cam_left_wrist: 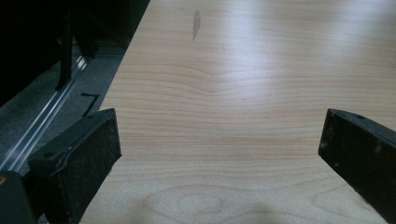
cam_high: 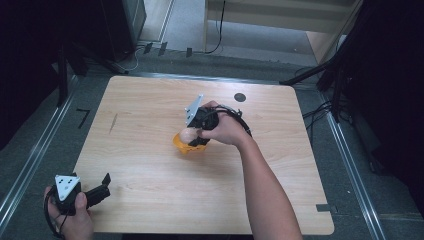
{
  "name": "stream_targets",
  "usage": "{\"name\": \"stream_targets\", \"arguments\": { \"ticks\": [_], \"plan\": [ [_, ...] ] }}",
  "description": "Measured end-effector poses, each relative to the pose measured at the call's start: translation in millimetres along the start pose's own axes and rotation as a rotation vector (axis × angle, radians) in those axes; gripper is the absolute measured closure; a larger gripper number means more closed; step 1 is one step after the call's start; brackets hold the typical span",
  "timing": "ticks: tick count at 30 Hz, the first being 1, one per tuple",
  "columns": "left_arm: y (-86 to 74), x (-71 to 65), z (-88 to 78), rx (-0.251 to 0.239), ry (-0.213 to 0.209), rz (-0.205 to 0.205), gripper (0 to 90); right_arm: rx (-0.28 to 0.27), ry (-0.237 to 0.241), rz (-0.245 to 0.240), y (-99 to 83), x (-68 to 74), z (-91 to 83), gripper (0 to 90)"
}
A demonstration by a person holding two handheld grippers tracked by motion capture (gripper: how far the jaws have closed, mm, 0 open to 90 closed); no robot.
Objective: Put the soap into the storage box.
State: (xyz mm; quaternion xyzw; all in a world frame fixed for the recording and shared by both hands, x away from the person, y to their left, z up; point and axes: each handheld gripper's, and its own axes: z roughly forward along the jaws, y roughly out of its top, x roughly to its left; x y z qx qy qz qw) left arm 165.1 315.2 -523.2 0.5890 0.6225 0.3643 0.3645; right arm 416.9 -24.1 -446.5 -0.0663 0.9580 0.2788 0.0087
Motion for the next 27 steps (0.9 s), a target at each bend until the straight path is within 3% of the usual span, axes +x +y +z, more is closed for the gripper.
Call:
{"name": "stream_targets", "arguments": {
  "ticks": [19, 27],
  "plan": [
    [0.1, 0.9, -0.1, -0.002, -0.003, -0.015, 0.0, 0.045, 0.038, 0.011, -3.0, -11.3, 15.0, 33.0],
    [0.0, 0.7, 0.0, -0.003, -0.001, -0.014, 0.0, 0.004, 0.033, 0.039, -6.0, -13.3, 7.8, 29.7]
  ]
}}
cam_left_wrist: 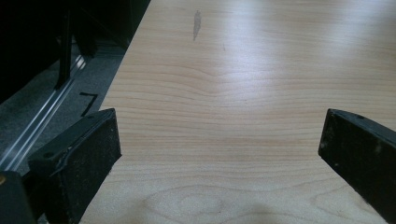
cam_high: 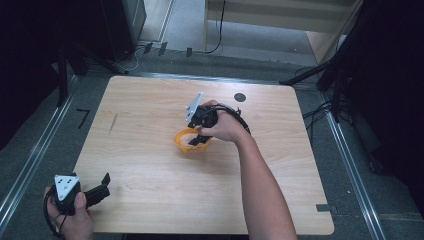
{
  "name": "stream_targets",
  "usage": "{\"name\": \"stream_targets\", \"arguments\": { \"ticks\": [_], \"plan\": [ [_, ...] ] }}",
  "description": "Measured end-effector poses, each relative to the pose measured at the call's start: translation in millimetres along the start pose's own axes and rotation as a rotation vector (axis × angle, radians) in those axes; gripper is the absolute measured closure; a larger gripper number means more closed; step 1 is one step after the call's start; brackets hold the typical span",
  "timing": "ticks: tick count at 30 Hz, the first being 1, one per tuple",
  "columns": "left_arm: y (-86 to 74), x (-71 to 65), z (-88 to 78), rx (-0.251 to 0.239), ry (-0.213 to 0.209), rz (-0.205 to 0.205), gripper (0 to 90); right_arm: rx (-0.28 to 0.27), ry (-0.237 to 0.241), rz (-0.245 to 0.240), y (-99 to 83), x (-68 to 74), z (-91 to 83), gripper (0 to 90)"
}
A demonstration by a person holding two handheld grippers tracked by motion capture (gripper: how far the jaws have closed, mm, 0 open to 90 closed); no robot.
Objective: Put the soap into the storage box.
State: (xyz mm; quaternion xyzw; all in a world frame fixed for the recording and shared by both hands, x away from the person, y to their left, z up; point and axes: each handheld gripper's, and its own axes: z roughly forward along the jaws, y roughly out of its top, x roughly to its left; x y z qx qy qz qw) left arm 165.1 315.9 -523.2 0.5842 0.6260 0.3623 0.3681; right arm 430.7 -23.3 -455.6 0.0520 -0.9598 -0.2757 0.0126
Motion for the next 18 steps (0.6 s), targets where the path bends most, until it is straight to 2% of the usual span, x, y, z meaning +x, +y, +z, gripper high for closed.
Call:
{"name": "stream_targets", "arguments": {
  "ticks": [2, 11, 14, 18],
  "plan": [
    [0.0, 0.1, -0.1, 0.001, -0.001, 0.000, 0.0, 0.008, -0.006, 0.005, -0.9, 0.8, -1.3, 29.7],
    [0.3, -0.1, 0.3, 0.005, 0.001, 0.005, 0.0, -0.027, -0.032, 0.036, -11.0, 9.9, -10.5, 26.5],
    [0.3, -0.3, 0.5, 0.004, 0.001, 0.008, 0.0, -0.050, -0.045, 0.053, -15.8, 14.3, -15.0, 23.6],
    [0.3, -0.4, 0.5, 0.005, 0.003, 0.010, 0.0, -0.042, -0.067, 0.096, -26.9, 21.8, -19.5, 19.3]
  ]
}}
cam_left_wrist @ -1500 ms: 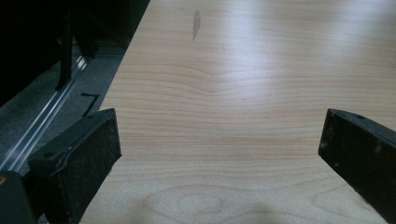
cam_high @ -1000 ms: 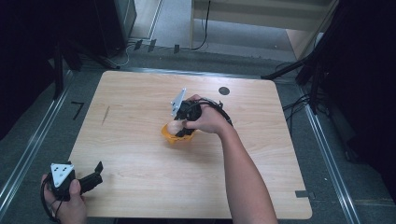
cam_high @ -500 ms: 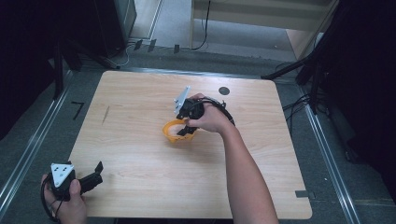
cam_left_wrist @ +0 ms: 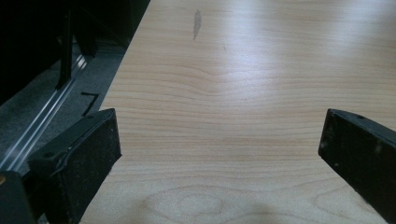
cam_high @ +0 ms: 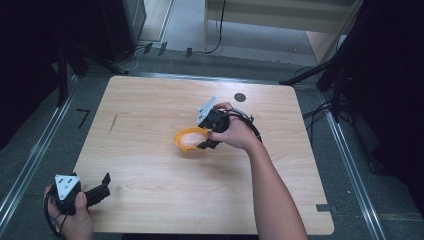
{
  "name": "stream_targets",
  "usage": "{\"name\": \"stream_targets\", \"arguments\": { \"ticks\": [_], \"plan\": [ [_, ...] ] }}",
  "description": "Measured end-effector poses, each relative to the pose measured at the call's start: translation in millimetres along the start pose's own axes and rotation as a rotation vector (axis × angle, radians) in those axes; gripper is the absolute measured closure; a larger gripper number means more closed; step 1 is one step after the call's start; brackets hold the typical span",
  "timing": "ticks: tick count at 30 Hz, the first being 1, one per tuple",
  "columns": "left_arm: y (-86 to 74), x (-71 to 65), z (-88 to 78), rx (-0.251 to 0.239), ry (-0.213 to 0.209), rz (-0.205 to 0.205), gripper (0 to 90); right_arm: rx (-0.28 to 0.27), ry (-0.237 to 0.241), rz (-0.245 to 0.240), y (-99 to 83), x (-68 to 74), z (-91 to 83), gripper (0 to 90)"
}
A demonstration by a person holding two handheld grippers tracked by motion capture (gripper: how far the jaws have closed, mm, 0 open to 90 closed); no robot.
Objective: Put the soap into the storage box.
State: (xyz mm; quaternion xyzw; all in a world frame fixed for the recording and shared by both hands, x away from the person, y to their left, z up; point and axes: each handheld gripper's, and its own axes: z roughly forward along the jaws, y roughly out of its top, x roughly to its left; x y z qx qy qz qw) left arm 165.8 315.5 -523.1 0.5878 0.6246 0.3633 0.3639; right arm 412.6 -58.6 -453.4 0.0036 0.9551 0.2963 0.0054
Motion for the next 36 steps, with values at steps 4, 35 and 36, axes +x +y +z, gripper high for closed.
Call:
{"name": "stream_targets", "arguments": {
  "ticks": [4, 35, 36],
  "plan": [
    [0.1, -0.2, 0.0, 0.004, 0.002, 0.006, 0.0, -0.005, -0.003, 0.033, -12.6, 5.1, -4.9, 16.7],
    [0.6, -2.1, 1.4, 0.011, 0.009, 0.011, 0.0, -0.067, -0.215, 0.272, -78.1, 61.5, -36.1, 0.0],
    [0.6, -2.1, 1.4, 0.012, 0.008, 0.012, 0.0, -0.073, -0.220, 0.283, -80.4, 62.7, -37.4, 0.0]
  ]
}}
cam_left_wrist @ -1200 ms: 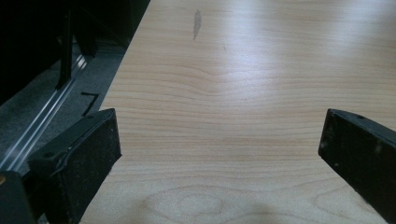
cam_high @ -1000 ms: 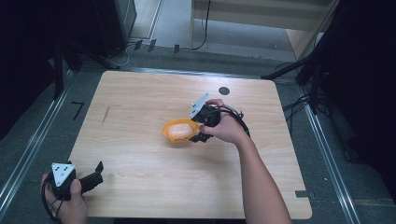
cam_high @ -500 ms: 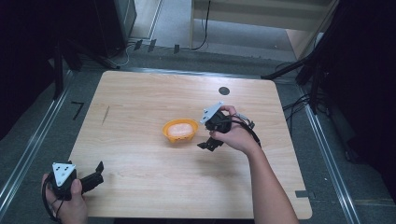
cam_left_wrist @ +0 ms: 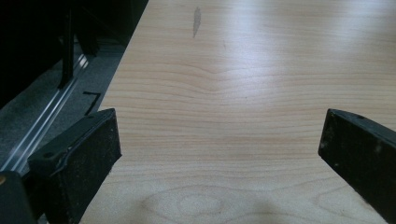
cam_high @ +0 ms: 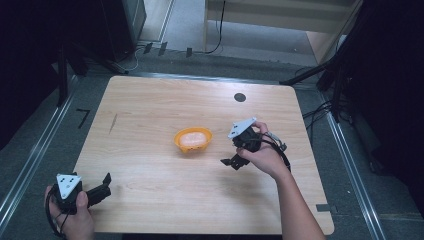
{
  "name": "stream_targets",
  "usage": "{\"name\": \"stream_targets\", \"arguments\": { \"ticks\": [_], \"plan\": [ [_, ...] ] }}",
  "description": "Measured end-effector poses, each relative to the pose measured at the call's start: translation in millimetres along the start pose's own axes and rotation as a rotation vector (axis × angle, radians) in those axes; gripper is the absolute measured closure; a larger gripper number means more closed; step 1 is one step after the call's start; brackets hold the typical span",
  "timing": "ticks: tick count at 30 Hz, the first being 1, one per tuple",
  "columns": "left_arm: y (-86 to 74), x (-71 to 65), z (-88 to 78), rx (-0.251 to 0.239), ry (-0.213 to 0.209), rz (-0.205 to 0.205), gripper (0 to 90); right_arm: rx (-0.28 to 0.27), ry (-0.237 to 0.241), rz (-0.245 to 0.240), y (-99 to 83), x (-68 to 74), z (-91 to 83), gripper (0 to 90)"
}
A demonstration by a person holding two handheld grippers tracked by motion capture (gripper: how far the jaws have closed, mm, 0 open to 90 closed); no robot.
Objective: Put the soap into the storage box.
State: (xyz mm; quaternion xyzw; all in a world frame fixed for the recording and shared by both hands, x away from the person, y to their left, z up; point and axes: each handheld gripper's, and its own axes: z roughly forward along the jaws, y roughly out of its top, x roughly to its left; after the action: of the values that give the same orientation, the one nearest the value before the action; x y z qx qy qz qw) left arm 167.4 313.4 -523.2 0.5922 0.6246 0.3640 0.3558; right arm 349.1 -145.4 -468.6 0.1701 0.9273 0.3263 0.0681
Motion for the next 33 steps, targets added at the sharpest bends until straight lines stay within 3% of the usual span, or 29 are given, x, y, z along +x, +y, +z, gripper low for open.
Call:
{"name": "stream_targets", "arguments": {
  "ticks": [10, 25, 33],
  "plan": [
    [0.0, -0.5, 0.1, 0.001, 0.001, 0.008, 0.0, -0.032, -0.027, 0.096, -37.6, 4.6, -13.5, 0.0],
    [0.1, -1.7, 0.0, 0.002, 0.006, 0.015, 0.0, -0.092, -0.120, 0.189, -81.3, 21.2, -32.2, 0.0],
    [-0.1, -2.4, 0.2, -0.002, 0.009, 0.020, 0.0, -0.112, -0.145, 0.236, -109.2, 27.3, -42.5, 0.0]
  ]
}}
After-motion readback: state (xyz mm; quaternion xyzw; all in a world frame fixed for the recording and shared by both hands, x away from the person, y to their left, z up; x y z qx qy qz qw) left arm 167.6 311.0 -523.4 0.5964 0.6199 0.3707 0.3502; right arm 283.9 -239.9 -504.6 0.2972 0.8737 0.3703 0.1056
